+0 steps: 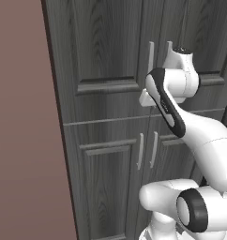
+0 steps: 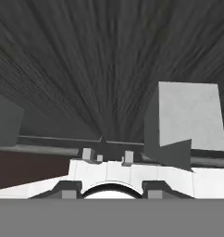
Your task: Open the cabinet, pick the kettle from the cabinet, and place it in the sink.
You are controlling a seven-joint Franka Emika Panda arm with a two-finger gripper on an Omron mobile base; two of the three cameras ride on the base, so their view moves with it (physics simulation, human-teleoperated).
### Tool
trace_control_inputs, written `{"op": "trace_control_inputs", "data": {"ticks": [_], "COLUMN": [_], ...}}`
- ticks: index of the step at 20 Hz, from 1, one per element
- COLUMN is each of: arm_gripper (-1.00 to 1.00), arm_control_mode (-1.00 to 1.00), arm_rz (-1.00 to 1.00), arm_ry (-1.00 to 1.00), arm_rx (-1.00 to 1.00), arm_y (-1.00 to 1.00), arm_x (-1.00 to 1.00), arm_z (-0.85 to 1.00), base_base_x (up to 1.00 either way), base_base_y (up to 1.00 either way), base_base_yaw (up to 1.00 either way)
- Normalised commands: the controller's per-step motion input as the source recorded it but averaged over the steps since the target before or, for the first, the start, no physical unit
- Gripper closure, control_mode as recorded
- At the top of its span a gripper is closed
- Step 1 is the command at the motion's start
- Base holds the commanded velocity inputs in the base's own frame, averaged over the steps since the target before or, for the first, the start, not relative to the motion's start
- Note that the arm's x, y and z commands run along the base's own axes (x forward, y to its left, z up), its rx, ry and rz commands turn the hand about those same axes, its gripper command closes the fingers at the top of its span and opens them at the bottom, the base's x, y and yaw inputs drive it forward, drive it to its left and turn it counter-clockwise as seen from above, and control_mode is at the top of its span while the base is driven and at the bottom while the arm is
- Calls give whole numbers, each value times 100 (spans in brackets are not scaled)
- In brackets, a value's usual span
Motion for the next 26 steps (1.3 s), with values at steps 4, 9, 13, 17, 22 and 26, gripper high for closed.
{"op": "trace_control_inputs", "data": {"ticks": [4,9,13,17,22,26], "arm_gripper": [-100,-100,-100,-100,-100,-100], "arm_control_mode": [-100,-100,-100,-100,-100,-100], "arm_rz": [0,0,0,0,0,-1], "arm_ry": [-1,-15,-18,-23,-13,-12], "arm_rx": [0,0,0,0,1,1], "arm_y": [0,0,0,0,-5,-8], "arm_x": [-1,-11,-17,-13,-8,-7], "arm_z": [0,0,0,2,8,12], "base_base_x": [0,0,0,0,0,0], "base_base_y": [0,0,0,0,0,0], "base_base_yaw": [0,0,0,0,0,0]}}
